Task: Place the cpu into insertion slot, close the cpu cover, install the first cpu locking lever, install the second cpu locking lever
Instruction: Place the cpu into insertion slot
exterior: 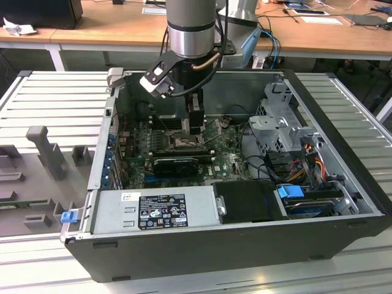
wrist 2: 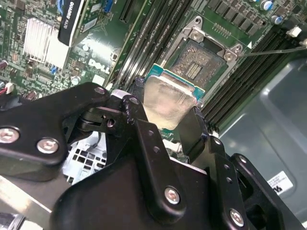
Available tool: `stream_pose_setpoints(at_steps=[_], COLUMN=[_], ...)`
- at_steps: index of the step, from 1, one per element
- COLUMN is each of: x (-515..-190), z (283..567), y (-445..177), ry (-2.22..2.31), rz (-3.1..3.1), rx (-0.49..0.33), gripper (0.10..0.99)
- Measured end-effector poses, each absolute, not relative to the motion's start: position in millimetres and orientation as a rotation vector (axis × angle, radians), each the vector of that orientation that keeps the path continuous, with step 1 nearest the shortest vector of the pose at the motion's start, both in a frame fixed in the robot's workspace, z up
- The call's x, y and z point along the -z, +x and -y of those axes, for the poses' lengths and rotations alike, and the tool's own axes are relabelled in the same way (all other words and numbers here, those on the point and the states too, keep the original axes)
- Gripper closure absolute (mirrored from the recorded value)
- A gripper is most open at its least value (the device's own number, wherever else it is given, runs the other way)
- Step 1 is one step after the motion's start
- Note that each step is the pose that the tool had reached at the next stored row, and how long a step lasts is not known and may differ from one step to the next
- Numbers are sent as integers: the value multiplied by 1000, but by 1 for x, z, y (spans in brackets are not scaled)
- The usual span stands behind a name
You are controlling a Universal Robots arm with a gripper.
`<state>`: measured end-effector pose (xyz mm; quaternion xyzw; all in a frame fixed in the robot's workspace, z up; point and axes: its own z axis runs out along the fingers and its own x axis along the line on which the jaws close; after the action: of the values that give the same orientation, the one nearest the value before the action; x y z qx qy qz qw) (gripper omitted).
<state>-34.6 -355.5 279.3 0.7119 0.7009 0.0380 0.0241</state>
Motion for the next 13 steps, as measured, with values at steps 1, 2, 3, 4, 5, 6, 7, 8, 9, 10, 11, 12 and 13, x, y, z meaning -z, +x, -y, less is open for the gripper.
stream_pose_setpoints(at_steps=[1, 2, 3, 4, 5, 6, 7, 8, 9, 10, 11, 12, 13], x=[-275, -271, -268, -266, -264, -261, -259, -257, -256, -254, -250, -249, -248], z=[355, 355, 355, 355, 355, 354, 353, 351, 350, 349, 345, 343, 342], y=[-35, -35, -35, -35, -36, -37, -37, -38, -38, -39, -39, -39, -39], ry=[2202, 2202, 2203, 2203, 2203, 2203, 2203, 2203, 2203, 2203, 2203, 2203, 2203], rz=[-2169, -2169, -2169, -2169, -2169, -2169, -2169, -2169, -2169, -2169, -2169, -2169, -2169], rx=[-118, -118, -118, -118, -118, -118, -117, -118, -118, -118, -118, -118, -119], gripper=[561, 561, 561, 561, 561, 561, 561, 561, 561, 561, 561, 561, 561])
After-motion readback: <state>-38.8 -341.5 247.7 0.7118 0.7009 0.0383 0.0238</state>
